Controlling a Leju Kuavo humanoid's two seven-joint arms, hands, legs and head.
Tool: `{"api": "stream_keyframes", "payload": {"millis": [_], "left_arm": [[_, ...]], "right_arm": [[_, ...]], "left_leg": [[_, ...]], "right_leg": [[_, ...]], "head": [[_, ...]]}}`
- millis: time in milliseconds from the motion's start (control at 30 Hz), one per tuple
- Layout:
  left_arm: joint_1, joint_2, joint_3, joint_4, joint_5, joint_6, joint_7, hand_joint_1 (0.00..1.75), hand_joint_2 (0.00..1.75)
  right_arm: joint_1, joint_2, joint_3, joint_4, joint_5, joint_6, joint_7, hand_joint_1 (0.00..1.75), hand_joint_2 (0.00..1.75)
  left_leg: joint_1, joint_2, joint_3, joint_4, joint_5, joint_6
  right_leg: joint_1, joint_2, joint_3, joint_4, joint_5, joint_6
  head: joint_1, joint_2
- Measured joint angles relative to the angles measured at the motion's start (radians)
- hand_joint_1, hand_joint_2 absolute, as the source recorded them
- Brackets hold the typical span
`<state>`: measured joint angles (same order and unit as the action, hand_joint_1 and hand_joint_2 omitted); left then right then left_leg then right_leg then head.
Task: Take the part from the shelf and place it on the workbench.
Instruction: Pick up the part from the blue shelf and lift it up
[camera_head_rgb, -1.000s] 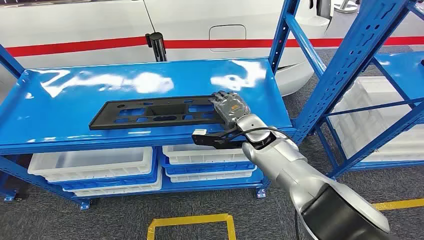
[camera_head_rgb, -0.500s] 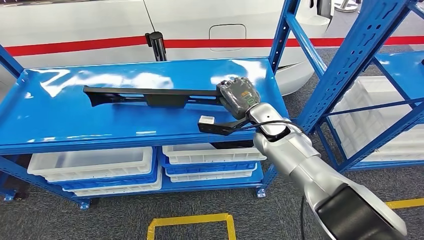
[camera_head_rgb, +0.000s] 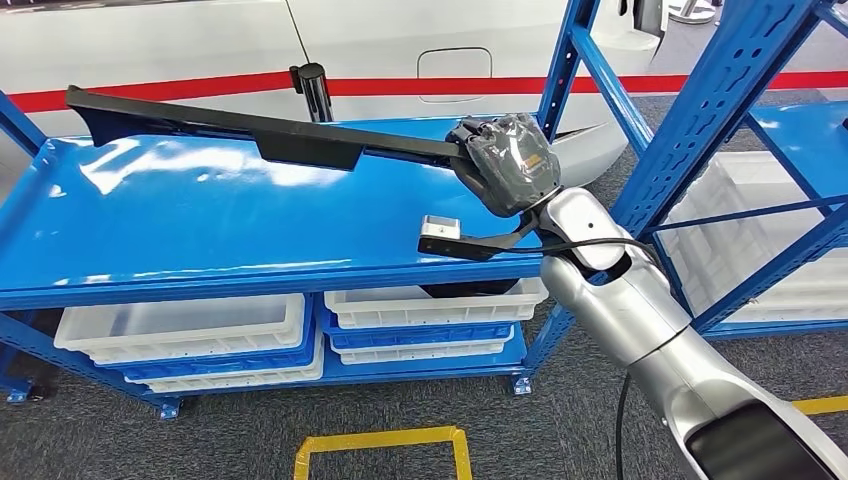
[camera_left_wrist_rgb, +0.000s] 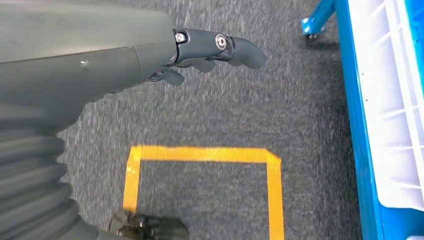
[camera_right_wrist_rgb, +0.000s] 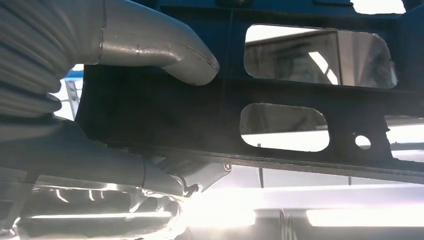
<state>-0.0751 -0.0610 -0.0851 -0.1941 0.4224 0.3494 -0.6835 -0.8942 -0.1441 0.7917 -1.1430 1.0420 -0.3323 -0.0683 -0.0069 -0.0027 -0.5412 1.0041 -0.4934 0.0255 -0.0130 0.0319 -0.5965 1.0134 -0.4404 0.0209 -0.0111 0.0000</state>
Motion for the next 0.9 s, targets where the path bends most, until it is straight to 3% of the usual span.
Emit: {"api": "stream_keyframes", "payload": {"millis": [233,700,833,900], "left_arm": [[0.0,0.0,0.0,0.0,-0.025,-0.018,0.124,0.0,1.75],[-0.001,0.005,-0.01,0.0,-0.062,-0.026,0.162,0.0,1.75],[-0.003,0.005,-0.015,0.0,-0.075,-0.02,0.174,0.0,1.75],[-0.005,0.004,-0.02,0.0,-0.084,-0.015,0.181,0.0,1.75]], "right_arm": [[0.037,-0.009,-0.021,-0.077,0.041,0.001,0.022,1.75,1.75],[0.097,0.007,-0.031,-0.082,0.118,0.003,0.036,1.75,1.75],[0.106,0.011,-0.041,-0.082,0.13,0.003,0.04,1.75,1.75],[0.105,0.011,-0.047,-0.083,0.134,0.003,0.042,1.75,1.75]], "left_leg": [[0.0,0.0,0.001,0.0,0.0,0.0],[-0.003,-0.001,-0.002,0.007,-0.002,0.003],[0.0,0.001,-0.003,0.004,0.009,0.016],[0.007,0.009,-0.002,-0.014,0.026,0.03]], "right_leg": [[0.0,0.0,0.0,0.0,0.0,0.0],[-0.012,0.0,-0.001,-0.001,0.001,0.002],[-0.013,0.001,-0.002,-0.004,0.009,0.017],[-0.007,-0.005,-0.019,0.023,-0.014,0.018]], "head": [[0.0,0.0],[0.0,0.0],[0.0,0.0],[0.002,0.0]]}}
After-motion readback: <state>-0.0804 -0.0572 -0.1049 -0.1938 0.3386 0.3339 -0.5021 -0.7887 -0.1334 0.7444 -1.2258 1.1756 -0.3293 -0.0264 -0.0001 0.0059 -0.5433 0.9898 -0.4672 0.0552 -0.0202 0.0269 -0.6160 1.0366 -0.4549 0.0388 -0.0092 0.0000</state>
